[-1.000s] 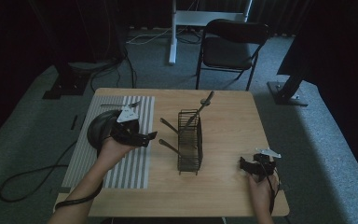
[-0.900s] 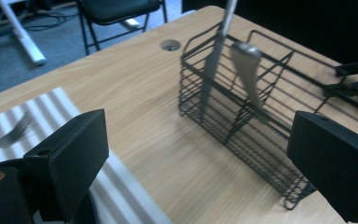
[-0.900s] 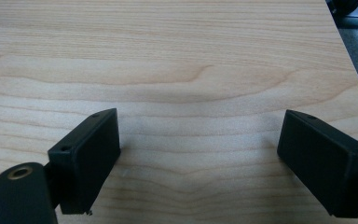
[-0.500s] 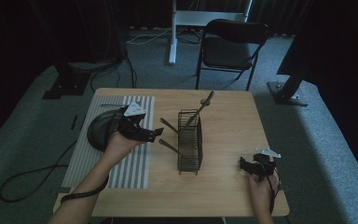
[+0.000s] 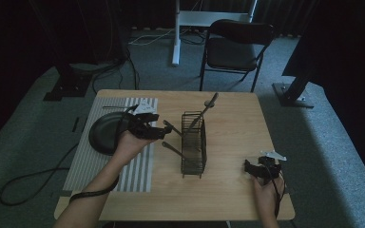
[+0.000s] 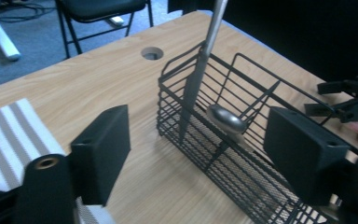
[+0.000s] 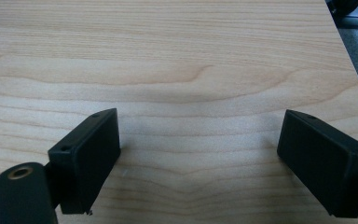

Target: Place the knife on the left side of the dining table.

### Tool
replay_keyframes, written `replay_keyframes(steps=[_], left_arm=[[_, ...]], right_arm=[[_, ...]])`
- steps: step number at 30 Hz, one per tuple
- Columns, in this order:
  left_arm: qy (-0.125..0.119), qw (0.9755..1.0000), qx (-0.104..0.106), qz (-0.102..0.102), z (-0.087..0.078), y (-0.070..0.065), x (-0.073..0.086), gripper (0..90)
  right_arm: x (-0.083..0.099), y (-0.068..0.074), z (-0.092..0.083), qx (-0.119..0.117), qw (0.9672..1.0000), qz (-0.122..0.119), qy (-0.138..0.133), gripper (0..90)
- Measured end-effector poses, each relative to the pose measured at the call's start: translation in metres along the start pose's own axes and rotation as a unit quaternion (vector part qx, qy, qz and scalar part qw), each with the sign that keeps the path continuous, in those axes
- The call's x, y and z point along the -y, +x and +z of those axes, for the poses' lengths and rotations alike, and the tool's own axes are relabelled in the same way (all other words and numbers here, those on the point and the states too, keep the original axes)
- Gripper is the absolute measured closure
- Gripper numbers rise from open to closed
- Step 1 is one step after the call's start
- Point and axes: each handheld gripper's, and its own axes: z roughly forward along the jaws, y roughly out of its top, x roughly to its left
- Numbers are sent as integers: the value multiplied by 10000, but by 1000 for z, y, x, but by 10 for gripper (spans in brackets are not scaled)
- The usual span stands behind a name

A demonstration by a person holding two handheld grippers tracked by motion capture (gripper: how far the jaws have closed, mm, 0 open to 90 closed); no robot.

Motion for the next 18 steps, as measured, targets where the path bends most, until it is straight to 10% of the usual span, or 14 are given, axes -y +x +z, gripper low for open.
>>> replay_keyframes(steps=[18], left_arm=[[205, 9995, 243, -74, 11, -7, 2, 666]], right_arm=[[0, 0, 0, 4, 10000, -2, -17, 132]])
